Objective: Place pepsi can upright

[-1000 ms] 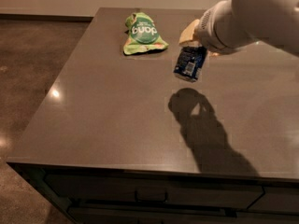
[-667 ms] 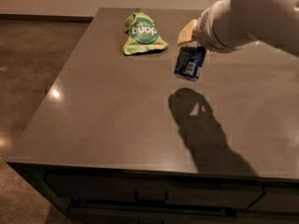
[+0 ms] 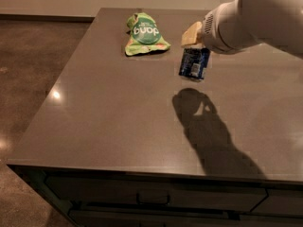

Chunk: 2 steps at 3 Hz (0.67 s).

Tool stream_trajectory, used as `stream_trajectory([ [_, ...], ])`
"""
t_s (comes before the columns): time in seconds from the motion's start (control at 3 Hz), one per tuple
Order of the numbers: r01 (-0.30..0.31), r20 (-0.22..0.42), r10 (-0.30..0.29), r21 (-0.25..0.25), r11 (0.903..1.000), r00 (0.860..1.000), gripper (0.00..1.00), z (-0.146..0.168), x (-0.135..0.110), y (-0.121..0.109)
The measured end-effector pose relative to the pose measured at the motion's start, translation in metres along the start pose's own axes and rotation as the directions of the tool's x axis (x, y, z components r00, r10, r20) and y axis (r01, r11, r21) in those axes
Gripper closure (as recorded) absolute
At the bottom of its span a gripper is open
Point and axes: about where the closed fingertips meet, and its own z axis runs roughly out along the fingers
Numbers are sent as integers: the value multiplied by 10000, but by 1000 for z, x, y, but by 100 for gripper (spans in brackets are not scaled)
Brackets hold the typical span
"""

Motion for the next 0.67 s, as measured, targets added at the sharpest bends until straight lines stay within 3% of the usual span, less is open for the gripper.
stream_trajectory([
  [0.33,192,-170,-182,614,9979,9997,100,11,1,4],
  [0.67,-114,-186,153,1939,9810,9997,100,15,-1,1],
])
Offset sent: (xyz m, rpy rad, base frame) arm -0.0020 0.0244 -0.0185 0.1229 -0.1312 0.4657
